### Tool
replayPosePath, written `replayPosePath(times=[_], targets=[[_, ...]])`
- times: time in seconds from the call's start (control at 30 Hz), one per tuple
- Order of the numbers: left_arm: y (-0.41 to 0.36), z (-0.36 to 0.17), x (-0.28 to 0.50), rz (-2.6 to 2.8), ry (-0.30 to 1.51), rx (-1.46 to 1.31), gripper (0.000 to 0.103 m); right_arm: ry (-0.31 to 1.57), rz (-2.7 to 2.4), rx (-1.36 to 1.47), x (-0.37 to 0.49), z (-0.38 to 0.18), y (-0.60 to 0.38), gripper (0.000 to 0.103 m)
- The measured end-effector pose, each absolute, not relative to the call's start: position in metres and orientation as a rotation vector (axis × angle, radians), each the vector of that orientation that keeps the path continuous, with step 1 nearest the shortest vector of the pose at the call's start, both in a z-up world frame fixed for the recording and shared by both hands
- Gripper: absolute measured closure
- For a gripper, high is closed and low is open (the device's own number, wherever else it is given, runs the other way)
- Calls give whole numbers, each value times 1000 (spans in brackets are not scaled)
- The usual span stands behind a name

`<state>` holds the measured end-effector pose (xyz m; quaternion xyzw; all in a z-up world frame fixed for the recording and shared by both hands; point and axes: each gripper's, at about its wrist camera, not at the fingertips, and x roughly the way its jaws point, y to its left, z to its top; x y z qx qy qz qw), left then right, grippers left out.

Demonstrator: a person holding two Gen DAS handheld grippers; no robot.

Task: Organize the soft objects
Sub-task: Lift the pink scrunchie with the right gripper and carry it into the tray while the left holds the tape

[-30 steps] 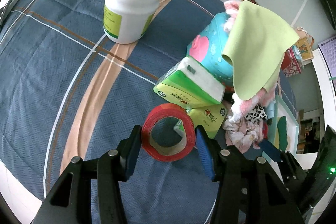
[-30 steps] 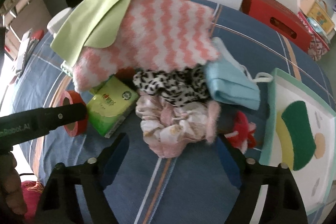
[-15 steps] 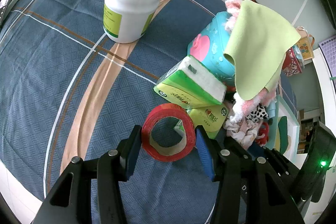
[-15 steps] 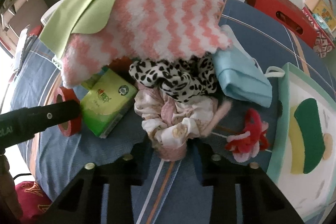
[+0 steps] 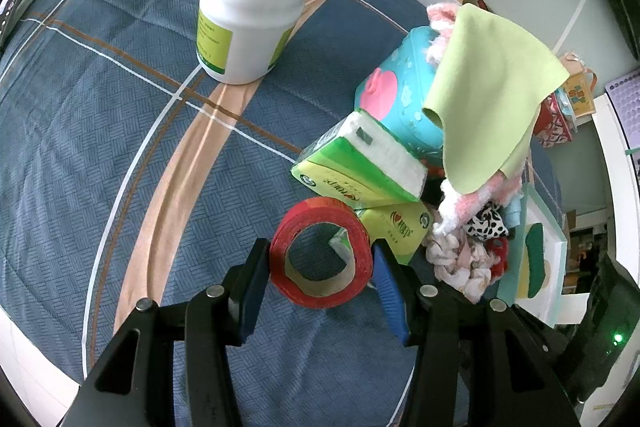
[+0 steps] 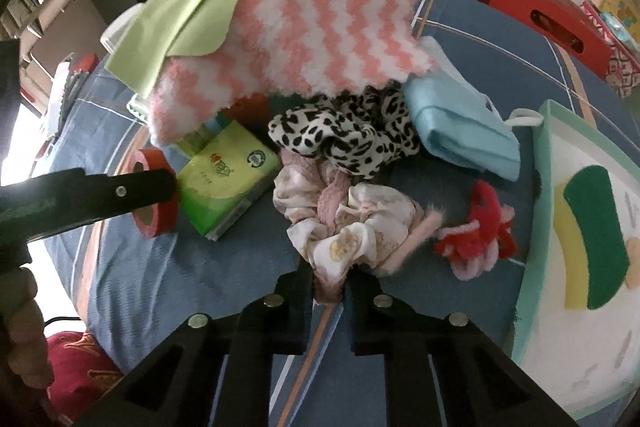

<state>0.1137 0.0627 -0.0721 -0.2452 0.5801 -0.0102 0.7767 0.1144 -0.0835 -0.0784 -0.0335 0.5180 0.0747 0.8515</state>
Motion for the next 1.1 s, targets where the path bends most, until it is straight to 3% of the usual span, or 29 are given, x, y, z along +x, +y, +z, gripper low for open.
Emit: replayPosePath(times=[0.47, 1.1], targets=[[72, -47, 107, -39, 1206, -540, 50, 932, 173, -56, 82, -18, -99, 91], [72, 35, 78, -49, 997, -440, 50, 759, 89, 0, 55, 33, -131, 91]])
